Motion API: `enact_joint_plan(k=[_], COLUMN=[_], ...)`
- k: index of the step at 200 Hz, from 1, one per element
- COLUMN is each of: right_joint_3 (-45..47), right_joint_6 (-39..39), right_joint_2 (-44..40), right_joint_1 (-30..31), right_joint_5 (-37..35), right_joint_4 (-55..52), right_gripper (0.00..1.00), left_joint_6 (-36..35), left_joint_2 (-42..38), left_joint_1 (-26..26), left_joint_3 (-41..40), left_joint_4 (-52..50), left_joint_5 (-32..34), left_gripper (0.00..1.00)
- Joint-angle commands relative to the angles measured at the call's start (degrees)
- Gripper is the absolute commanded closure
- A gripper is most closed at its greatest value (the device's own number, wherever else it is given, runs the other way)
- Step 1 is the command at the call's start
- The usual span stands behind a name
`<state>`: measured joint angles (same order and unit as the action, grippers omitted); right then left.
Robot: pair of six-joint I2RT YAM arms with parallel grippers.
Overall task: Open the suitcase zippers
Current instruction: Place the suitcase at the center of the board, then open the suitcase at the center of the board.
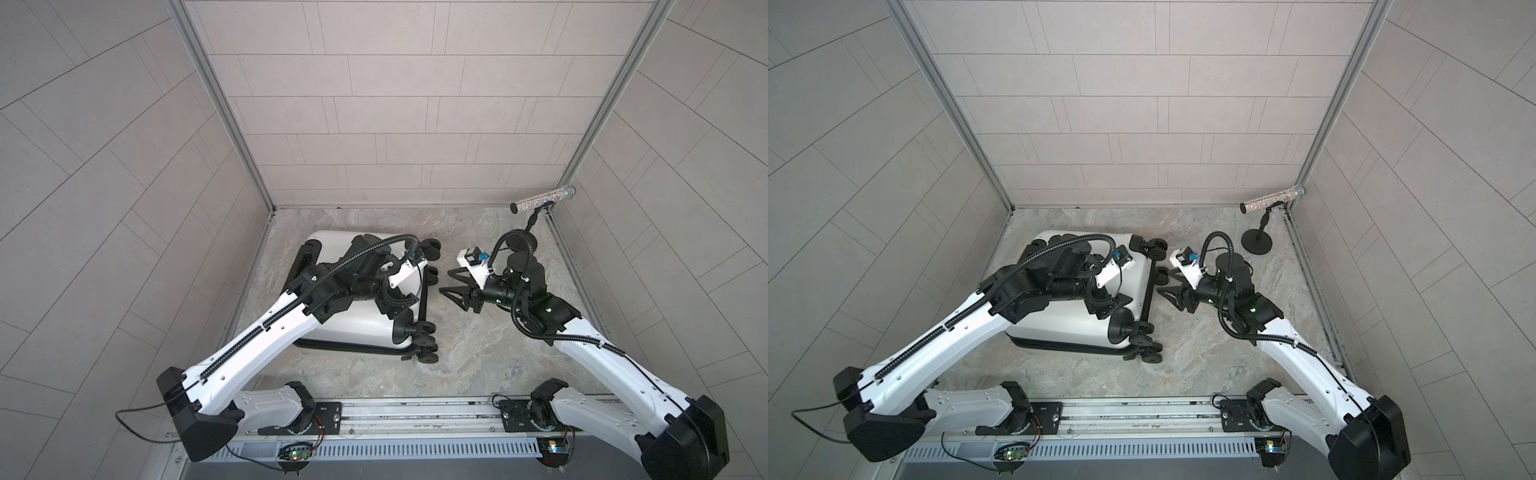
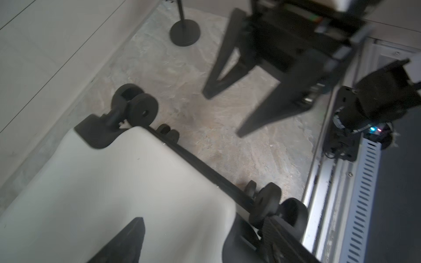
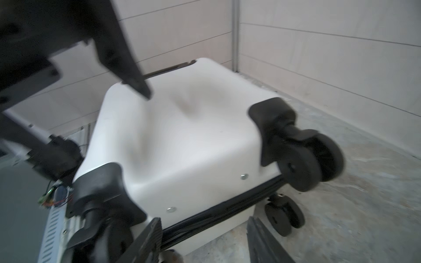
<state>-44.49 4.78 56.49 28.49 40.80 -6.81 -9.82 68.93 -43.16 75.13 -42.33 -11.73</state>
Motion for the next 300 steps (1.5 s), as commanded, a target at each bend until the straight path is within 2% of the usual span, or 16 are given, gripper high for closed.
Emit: enact_joint_plan(k=[1, 21, 52, 77, 101, 149, 167, 200, 214, 232, 270, 300], right_joint_3=[-2.5, -3.9, -6.0, -7.0, -5.6, -1.8, -0.5, -1.5, -3.7, -7.7, -19.4, -27.3], right_joint_6=[13.0, 14.4, 17.4, 19.4, 18.1, 11.7, 8.0, 3.4, 1.9, -1.3, -7.3, -13.3], right_joint_2=[-0.7, 0.8, 5.3, 7.1, 7.0, 6.9, 7.1, 3.8, 1.7, 1.0, 6.2, 12.0], right_joint_1=[5.3, 10.3, 14.0, 17.0, 19.1, 22.3, 22.4, 21.8, 20.5, 17.7, 12.2, 7.1], right_joint_5=[-0.8, -3.7, -6.0, -4.1, -3.8, -11.6, -12.8, -15.0, -15.8, -16.4, -17.0, -16.2], right_joint_4=[-15.4, -17.4, -18.8, -21.4, -21.2, -8.7, -3.3, -1.8, -1.6, -0.7, -0.4, 0.6], right_gripper=[0.35, 0.32, 0.29, 0.29, 0.29, 0.31, 0.41, 0.83, 0.94, 1.0, 1.0, 1.0], left_joint_6=[12.2, 13.7, 14.3, 14.6, 14.7, 16.4, 16.7, 14.3, 12.3, 9.5, 1.5, -8.3], left_joint_2=[-2.4, -4.7, -6.3, -6.6, -6.4, -5.9, -6.2, -7.2, -8.0, -9.1, -12.8, -16.7], left_joint_1=[3.4, 4.4, 4.7, 4.8, 4.9, 4.9, 4.9, 4.9, 4.9, 4.9, 4.9, 4.9], left_joint_3=[-3.4, -6.8, -9.5, -9.6, -9.7, -9.7, -9.7, -8.0, -6.4, -4.1, -1.8, -3.3], left_joint_4=[3.8, 5.5, 6.0, 5.8, 6.5, 7.7, 8.1, 6.7, 5.4, 3.6, 0.8, -1.2], left_joint_5=[6.6, 6.2, 5.3, 5.2, 4.6, 4.6, 4.8, 6.3, 6.5, 7.1, 6.0, 1.5], left_gripper=[0.14, 0.14, 0.14, 0.14, 0.14, 0.14, 0.14, 0.14, 0.14, 0.14, 0.16, 0.16])
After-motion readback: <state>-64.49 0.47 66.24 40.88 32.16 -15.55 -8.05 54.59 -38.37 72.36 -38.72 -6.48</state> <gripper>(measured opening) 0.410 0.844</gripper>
